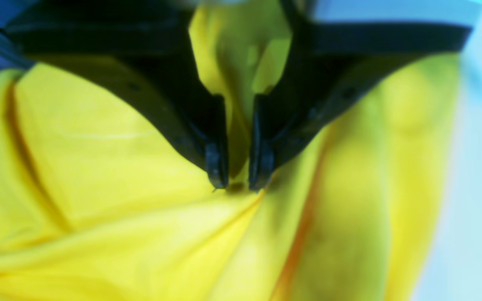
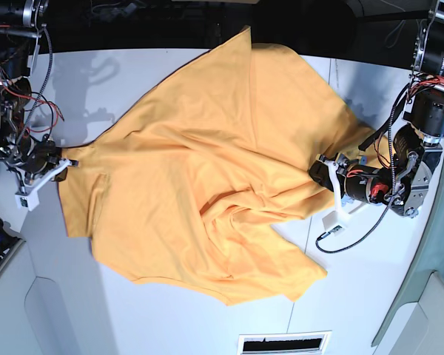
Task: Layout the t-shirt on the table in an organized manner, then fold the t-shirt properly
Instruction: 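Grasp the shirt hem with both grippers and spread it apart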
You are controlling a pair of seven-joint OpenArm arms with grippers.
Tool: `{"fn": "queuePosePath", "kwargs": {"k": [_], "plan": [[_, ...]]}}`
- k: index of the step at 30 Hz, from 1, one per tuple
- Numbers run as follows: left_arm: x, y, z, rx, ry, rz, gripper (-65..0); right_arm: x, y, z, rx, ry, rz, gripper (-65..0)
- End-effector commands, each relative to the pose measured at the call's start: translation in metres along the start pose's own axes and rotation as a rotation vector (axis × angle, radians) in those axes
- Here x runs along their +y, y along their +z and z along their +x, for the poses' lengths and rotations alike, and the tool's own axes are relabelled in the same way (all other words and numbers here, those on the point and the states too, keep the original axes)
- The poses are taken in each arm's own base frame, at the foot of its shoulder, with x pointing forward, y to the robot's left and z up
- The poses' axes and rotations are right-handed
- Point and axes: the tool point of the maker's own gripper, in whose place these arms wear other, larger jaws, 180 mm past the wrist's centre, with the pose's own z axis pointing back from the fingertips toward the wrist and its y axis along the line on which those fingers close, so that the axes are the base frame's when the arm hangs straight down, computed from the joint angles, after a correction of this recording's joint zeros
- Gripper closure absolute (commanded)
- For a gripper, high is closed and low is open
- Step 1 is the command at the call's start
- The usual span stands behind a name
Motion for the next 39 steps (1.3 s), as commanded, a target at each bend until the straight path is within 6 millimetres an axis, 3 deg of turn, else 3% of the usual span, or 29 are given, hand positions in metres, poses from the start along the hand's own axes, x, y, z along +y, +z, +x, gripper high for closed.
{"fn": "queuePosePath", "kwargs": {"k": [1,5,13,18,21,27,31,33,39], "plan": [[0.016,0.007,0.001,0.021,-0.006,0.057,-13.4,-0.007,0.011,0.016,-0.059,-0.01,0.002,0.0],[0.011,0.001,0.007,0.024,-0.037,0.072,-13.4,-0.016,0.034,0.0,-0.104,-0.081,0.035,0.0],[-0.032,-0.024,0.032,0.003,-0.099,0.024,-13.4,-0.03,0.074,-0.062,-0.102,-0.19,0.022,0.0],[-0.051,-0.031,0.047,-0.021,-0.117,-0.004,-13.4,-0.026,0.096,-0.099,-0.098,-0.257,0.042,0.0],[-0.057,-0.03,0.055,-0.044,-0.109,-0.025,-13.4,-0.023,0.102,-0.108,-0.1,-0.283,0.053,0.0],[-0.059,-0.005,0.084,-0.107,-0.108,-0.081,-13.4,-0.019,0.103,-0.084,-0.147,-0.264,0.068,0.0],[-0.059,0.029,0.1,-0.187,-0.133,-0.12,-13.4,-0.013,0.11,-0.053,-0.205,-0.202,0.076,-16.4],[-0.057,0.046,0.106,-0.234,-0.141,-0.134,-13.4,-0.009,0.115,-0.033,-0.245,-0.169,0.079,-21.1],[-0.028,0.054,0.075,-0.195,-0.135,-0.07,-13.4,-0.007,0.118,0.014,-0.358,-0.142,0.089,-21.7]]}}
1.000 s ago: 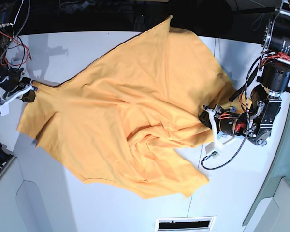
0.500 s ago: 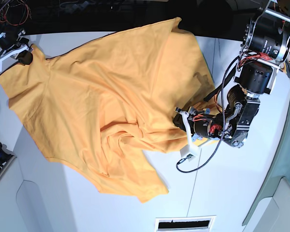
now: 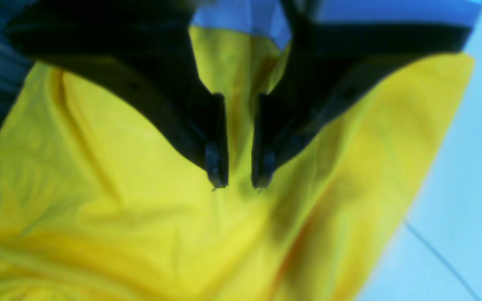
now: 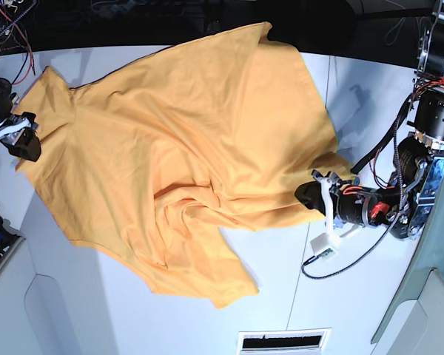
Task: Layout the t-shirt on the table in an organized manner, then fold the t-shirt properly
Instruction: 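Grasp the shirt hem with both grippers and spread it apart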
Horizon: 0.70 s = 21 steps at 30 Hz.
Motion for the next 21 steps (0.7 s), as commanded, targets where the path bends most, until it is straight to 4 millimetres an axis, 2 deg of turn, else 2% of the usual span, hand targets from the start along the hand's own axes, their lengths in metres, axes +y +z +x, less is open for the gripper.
{"fn": "queuePosePath", "kwargs": {"k": [1,4,7,11,13,16,21], "plan": [[0.013,0.013,0.01,-0.042,-0.017,0.037,-13.4,0.001,-0.001,0.027,-0.075,0.018,0.011,-21.7],[0.032,0.016,-0.007,-0.035,-0.01,0.111,-13.4,0.006,-0.024,0.044,-0.096,0.037,0.009,-21.6],[0.052,0.016,-0.026,0.015,0.046,0.191,-13.4,0.011,-0.06,0.048,-0.057,0.068,0.007,-19.6],[0.064,0.009,-0.062,0.096,0.124,0.221,-12.7,0.019,-0.104,0.032,0.045,0.13,0.022,0.0],[0.064,0.005,-0.079,0.13,0.159,0.214,-8.1,0.019,-0.118,0.018,0.12,0.165,0.018,0.0],[0.066,-0.002,-0.099,0.171,0.21,0.21,-0.8,0.014,-0.125,0.002,0.183,0.195,0.011,0.0],[0.079,-0.013,-0.122,0.257,0.185,0.281,0.0,-0.008,-0.114,-0.002,0.213,0.211,-0.028,0.0]]}}
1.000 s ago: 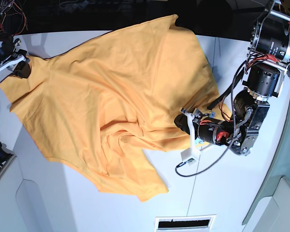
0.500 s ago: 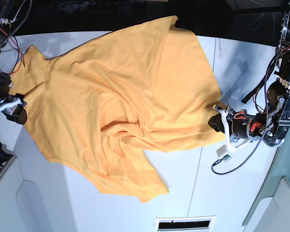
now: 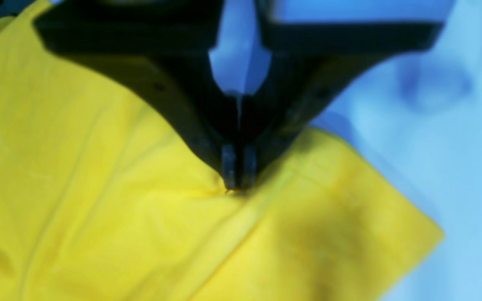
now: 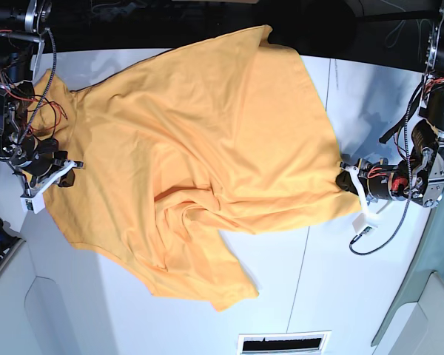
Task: Layout the t-shirt on the table in an organized manner, then fold the t-shirt properly
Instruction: 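Grasp the shirt hem with both grippers and spread it apart, then drag the shirt edges apart with both grippers to flatten it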
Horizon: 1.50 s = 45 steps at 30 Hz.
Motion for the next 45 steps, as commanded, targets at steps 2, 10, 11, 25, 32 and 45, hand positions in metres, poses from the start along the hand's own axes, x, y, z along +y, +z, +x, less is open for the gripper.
{"fn": "queuePosePath", "kwargs": {"k": [2,10,11,25,32,45], "plan": [[0.016,-0.006,-0.022,0.13,-0.012,0.093,0.0,-0.017,0.011,0.015,-0.041,0.012,-0.025,0.0],[0.033,-0.007,0.027,0.093,0.028,0.183,0.0,-0.031,0.025,-0.039,0.067,-0.065,-0.026,0.0],[0.031,-0.006,0.037,0.079,0.025,0.183,0.0,-0.031,0.027,-0.047,0.077,-0.075,-0.025,0.0],[0.023,0.018,0.121,-0.034,-0.019,0.189,0.0,-0.025,0.086,-0.089,0.027,-0.19,0.007,0.0],[0.009,0.044,0.152,-0.113,-0.002,0.049,0.0,-0.019,0.094,-0.021,-0.141,-0.142,0.03,0.0],[-0.019,0.023,0.099,-0.062,0.027,-0.104,0.0,0.035,0.033,0.021,-0.079,0.083,0.123,0.0]]}}
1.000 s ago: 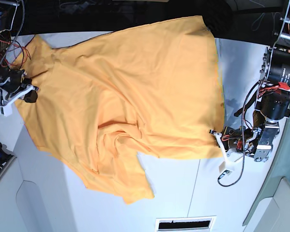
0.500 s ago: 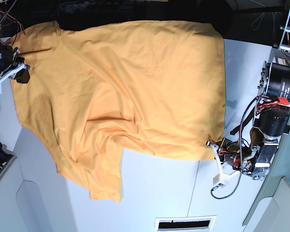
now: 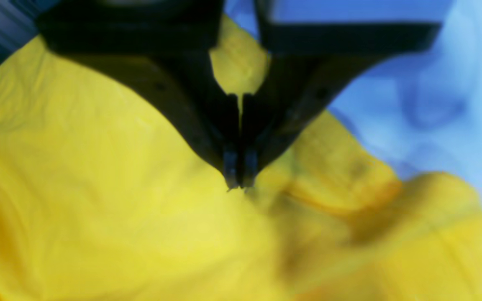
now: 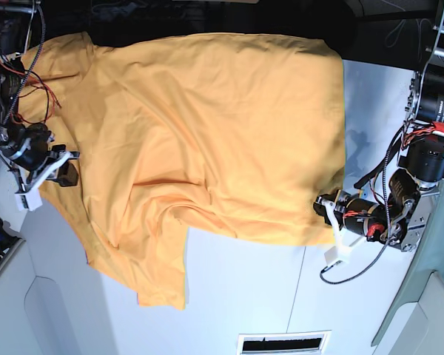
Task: Layout the t-shirt on the table in an organized manner, then fold the t-shirt properly
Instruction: 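Drag the shirt edges apart with both grippers to flatten it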
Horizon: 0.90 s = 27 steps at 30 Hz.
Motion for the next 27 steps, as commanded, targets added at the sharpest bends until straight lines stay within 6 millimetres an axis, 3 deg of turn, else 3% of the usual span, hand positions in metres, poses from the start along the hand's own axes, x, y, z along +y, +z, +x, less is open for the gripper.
{"fn": "queuePosePath", "kwargs": {"k": [1,4,9,18,23,27], "plan": [[0.006,0.012,0.015,-0.032,-0.008,0.01,0.0,-0.006,0.0,0.013,-0.015,0.026,-0.013,0.0],[0.006,0.01,-0.004,0.024,0.011,-0.006,0.0,0.0,-0.009,0.004,0.032,0.052,-0.001,0.0],[0.003,0.02,-0.009,-0.034,0.046,-0.112,0.0,-0.005,-0.006,-0.001,0.04,0.042,-0.014,0.0],[-0.002,0.002,-0.077,0.119,0.076,-0.13,0.0,-0.015,-0.01,-0.025,0.106,0.023,-0.036,0.0],[0.023,-0.004,-0.092,0.145,0.073,0.018,0.0,-0.029,-0.012,-0.035,0.114,0.034,-0.078,0.0],[0.054,0.004,-0.079,0.131,0.068,0.18,0.0,-0.044,-0.012,-0.037,0.095,0.041,-0.135,0.0]]}}
